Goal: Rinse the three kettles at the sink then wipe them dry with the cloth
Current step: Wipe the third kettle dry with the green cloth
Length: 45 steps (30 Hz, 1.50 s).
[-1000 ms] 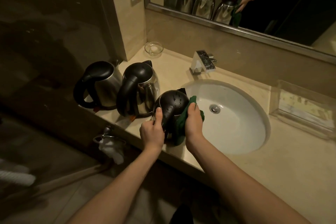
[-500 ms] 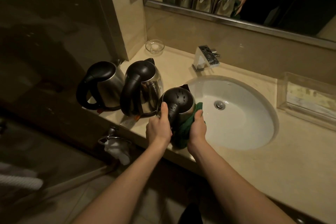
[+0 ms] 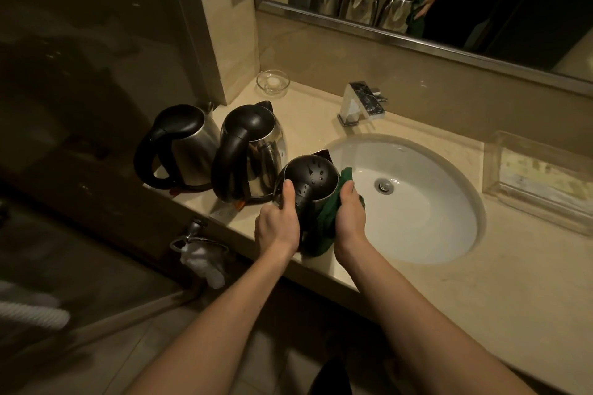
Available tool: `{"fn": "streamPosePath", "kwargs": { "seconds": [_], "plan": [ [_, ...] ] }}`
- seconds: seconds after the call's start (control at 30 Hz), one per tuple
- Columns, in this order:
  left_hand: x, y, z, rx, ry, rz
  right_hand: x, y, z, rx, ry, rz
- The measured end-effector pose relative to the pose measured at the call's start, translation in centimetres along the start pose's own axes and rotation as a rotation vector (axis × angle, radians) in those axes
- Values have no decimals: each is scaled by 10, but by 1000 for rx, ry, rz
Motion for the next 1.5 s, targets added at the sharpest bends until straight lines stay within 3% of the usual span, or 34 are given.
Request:
{"fn": "streamPosePath", "kwargs": {
  "seconds": [0.17,0.33,0.43,0.73,1.07,1.37,1.5],
  "plan": [
    [-3,4,-1,-3,-19,27,-3,3,0,9,102,-60],
    [-5,6,-3,-10,-55,49,-30,11,1,-6,-216,80],
    [-5,7,-3,-29,-41,49,-33,12,2,5,-281,101],
    [-3,8,-3,-46,-27,41,6,6,0,102,-22,32],
    [-11,8,-9,16,5,-6,-22,16,9,66,-277,2],
    [-13,9,-9,73,15,-30,8,10,17,139,-47,-66],
    [-11,11,-3,137,14,-29,-4,12,21,117,-189,-61]
  ]
}}
Point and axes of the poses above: each hand's wrist, its own z-axis towards the middle knuckle, its own y-axis out of the back of the hand, x = y × z, the point moved 6 cm from there along z, towards the middle knuckle, and after that the axes turned 15 degrees about -x, right-handed, at the moved point
